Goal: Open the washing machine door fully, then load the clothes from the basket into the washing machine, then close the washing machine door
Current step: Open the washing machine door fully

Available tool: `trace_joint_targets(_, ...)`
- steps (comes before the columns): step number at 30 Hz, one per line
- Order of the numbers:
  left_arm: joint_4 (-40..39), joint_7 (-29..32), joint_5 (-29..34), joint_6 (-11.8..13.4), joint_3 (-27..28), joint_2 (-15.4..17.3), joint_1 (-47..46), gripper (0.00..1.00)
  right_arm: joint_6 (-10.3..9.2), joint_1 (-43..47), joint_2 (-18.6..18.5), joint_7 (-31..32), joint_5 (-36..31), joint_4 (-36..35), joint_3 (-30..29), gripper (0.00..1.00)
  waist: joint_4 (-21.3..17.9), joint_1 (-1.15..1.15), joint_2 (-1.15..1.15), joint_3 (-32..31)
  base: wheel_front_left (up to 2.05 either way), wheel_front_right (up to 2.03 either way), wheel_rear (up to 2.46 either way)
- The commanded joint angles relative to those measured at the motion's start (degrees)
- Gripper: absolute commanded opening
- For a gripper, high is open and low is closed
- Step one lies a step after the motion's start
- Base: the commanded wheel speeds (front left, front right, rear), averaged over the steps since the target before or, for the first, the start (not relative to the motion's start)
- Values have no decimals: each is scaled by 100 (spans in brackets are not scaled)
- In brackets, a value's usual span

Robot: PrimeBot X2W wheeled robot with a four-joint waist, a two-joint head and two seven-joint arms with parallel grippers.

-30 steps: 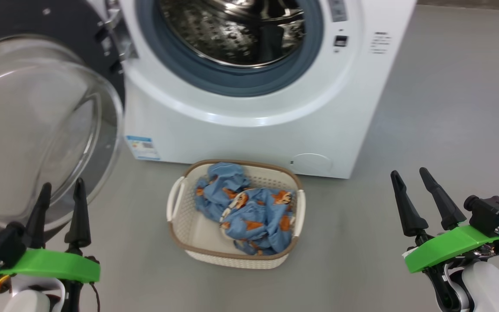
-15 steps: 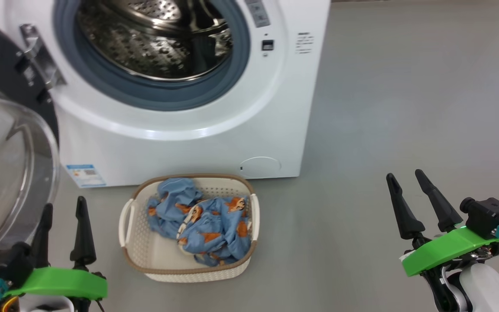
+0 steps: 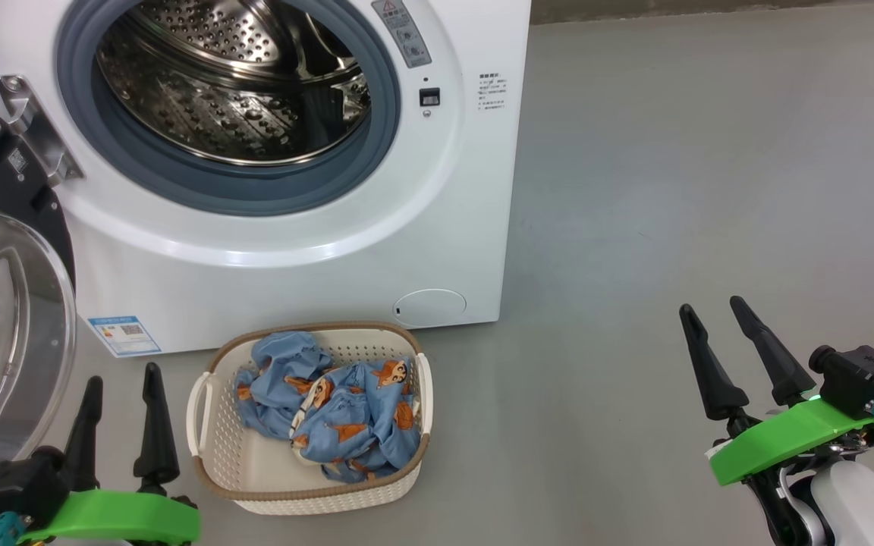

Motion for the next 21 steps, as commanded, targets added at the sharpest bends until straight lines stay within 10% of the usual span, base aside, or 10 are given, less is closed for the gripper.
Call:
trace_joint_targets(1,-185,-28,9,27,202,121,-86,100,32,-5,-98,-70,-32,-160,84,100,3,0,0,1,0,0,0)
trace_joint_targets(21,-184,-37,231,-82,229,133,-52,100,32,-1,-70,-70,-121,-218,-76,100,62,0,0,20,0,0,0)
